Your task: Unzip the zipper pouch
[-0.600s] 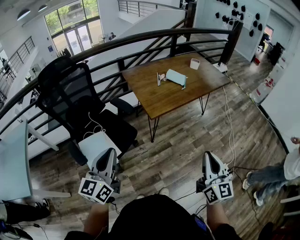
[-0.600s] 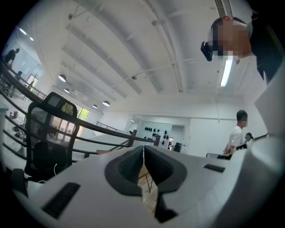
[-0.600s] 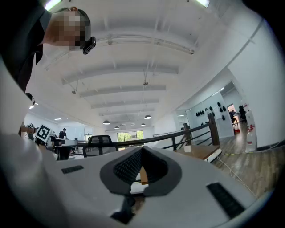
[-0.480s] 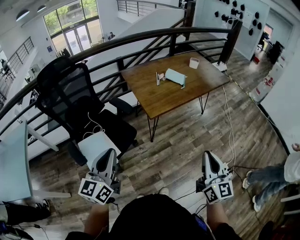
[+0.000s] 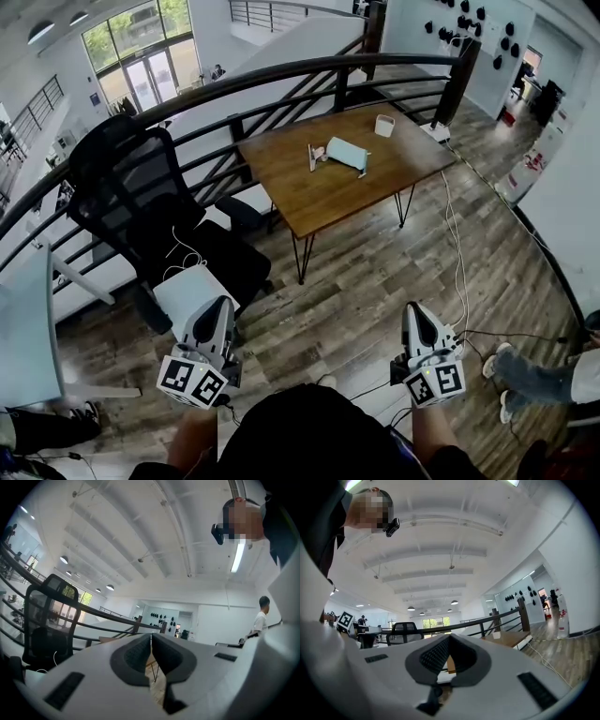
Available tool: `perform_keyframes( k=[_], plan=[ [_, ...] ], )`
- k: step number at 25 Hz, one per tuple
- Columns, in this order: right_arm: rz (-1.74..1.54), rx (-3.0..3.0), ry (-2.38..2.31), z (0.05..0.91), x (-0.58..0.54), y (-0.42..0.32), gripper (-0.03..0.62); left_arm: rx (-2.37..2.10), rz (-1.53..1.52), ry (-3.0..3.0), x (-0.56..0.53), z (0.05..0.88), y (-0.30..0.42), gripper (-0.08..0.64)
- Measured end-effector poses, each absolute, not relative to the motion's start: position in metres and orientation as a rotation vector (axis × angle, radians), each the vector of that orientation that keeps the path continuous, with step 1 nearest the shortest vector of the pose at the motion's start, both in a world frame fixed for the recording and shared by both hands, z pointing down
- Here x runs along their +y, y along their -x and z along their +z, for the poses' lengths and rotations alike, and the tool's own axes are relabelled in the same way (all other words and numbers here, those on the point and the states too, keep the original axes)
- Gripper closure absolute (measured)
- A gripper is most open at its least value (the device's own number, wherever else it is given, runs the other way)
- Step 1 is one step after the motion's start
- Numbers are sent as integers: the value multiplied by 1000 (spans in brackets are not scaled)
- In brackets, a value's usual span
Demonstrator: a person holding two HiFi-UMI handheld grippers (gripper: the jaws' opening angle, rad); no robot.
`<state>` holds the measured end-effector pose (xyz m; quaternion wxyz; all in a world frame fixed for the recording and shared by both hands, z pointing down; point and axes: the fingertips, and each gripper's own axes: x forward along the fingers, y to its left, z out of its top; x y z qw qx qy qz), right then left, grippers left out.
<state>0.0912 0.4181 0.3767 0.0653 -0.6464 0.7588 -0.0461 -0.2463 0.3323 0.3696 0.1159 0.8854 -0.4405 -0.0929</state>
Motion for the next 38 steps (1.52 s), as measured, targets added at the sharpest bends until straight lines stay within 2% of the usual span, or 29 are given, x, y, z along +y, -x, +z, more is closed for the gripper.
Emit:
perform_keyframes(
  k=[10,11,14,19,22,23,31,38],
  plan=[
    [-57,2297,1924,362,419,-58,589,-1270,-272,-2628,343,363,257,532],
    [-56,2295,1922,361,420,-53,575,-1263,-271,-2626,344,364,260,518],
    [-56,2293,1930,362,425,-41,498,-1229,-249,-2631,349,368,266,386],
    [-58,2287,1941,361,438,-27,447,-1210,-234,-2653,358,371,274,337],
    [-70,2278,1960,362,447,-21,350,-1192,-211,-2664,362,376,276,293],
    [-71,2273,1969,362,449,-20,341,-1190,-206,-2665,363,378,277,288],
    [-100,2268,1969,372,429,-33,331,-1234,-205,-2640,346,385,274,276],
    [-111,2284,1936,376,393,-67,331,-1275,-207,-2648,320,376,244,273]
  ],
)
